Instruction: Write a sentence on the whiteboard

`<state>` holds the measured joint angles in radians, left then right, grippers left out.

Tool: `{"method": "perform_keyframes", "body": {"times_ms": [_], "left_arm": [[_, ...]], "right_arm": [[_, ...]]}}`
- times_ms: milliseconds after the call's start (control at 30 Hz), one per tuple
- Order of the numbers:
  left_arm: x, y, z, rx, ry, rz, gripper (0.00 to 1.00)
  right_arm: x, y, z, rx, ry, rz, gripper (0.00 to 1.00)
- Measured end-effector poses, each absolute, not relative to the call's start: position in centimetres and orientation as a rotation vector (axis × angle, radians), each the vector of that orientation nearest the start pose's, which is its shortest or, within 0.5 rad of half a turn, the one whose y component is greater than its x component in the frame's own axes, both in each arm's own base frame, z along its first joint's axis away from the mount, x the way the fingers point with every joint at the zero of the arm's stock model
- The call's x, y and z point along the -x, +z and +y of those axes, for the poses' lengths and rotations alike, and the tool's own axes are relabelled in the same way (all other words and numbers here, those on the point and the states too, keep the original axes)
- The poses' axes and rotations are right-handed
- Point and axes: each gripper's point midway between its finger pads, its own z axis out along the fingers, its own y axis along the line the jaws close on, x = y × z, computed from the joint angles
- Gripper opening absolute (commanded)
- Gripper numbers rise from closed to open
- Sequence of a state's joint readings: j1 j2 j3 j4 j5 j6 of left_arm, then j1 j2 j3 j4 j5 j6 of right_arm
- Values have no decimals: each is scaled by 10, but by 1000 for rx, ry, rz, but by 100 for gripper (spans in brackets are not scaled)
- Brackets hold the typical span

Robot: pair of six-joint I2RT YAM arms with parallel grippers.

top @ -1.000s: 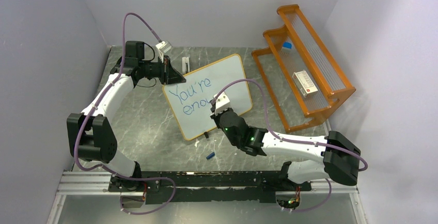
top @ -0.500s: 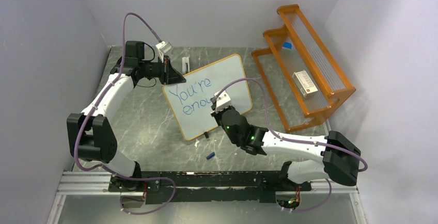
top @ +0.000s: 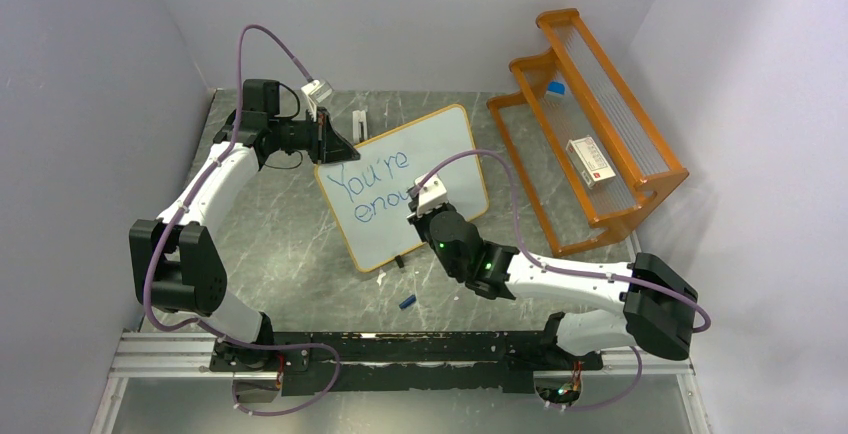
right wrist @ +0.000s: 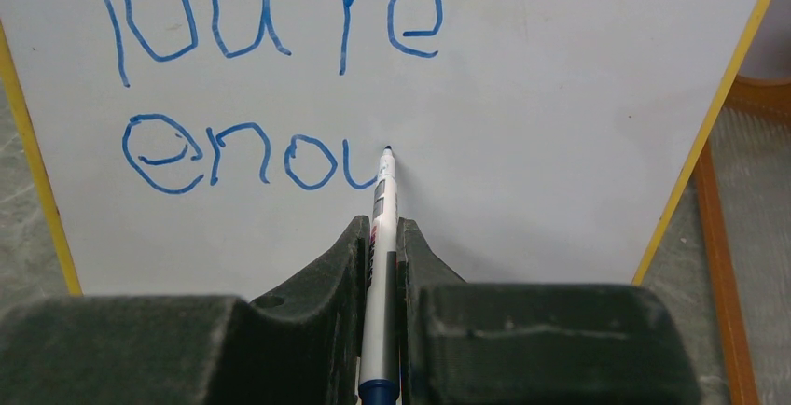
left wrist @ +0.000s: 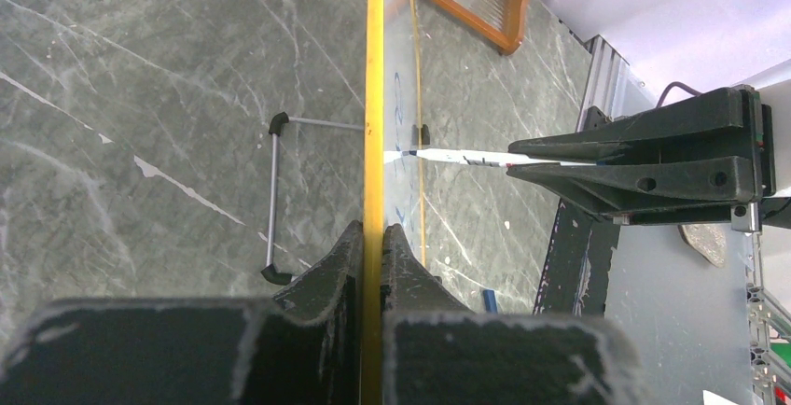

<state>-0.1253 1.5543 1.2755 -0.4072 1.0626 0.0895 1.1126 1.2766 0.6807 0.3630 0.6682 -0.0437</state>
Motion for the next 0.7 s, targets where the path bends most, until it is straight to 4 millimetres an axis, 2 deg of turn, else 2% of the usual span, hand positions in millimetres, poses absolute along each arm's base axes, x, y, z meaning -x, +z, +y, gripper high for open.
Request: {"method": "perform_keyframes", "body": {"times_ms": [300, 700], "left_arm": [[-345, 233, -196, -771, -1197, 1936, 5], [-346, 233, -196, -771, -1196, 1937, 5]], "right_arm": [[-268, 196, 294, 531, 189, 1657, 0], [-267, 193, 292, 519, 197, 1670, 0]]}}
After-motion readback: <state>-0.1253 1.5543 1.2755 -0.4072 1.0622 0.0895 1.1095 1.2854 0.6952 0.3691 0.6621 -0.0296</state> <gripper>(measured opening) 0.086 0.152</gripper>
